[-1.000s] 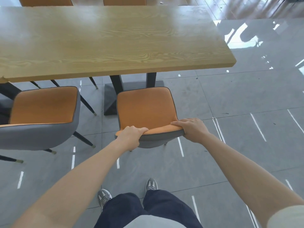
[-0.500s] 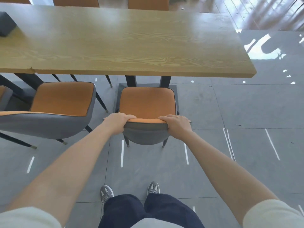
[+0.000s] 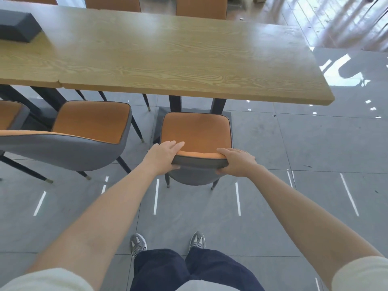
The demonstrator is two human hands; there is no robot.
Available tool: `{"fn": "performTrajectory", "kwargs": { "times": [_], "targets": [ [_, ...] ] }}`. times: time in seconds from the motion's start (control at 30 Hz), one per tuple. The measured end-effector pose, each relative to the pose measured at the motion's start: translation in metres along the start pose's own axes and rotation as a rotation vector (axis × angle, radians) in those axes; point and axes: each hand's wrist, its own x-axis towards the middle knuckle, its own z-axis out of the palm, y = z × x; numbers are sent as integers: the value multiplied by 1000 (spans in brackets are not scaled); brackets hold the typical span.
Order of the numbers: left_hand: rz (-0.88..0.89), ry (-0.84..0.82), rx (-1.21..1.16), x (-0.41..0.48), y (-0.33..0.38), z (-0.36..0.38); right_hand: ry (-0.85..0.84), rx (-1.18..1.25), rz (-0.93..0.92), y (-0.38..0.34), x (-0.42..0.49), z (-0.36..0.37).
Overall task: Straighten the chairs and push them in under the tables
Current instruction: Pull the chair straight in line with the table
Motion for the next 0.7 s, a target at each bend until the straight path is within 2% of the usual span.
{"fn": "performTrajectory", "kwargs": {
  "times": [0.07,0.13,0.23,0.43,0.7],
  "targets": [
    [-19,11,2,-11,-6,1,-2,128,-29,-14,0,-6],
    [-59,23,20,-23,-17,2,75,184,-57,-30,5,-8],
    [-143,75,62,-44,-41,-1,171,83,-96,-60,16,-7],
    [-304,208,87,-90,-109,-18,251,-76,-192,-135,38,-8],
    [-452,310,59,-167,-227,-33,281,-114,-311,-290,67,-17]
  ]
}}
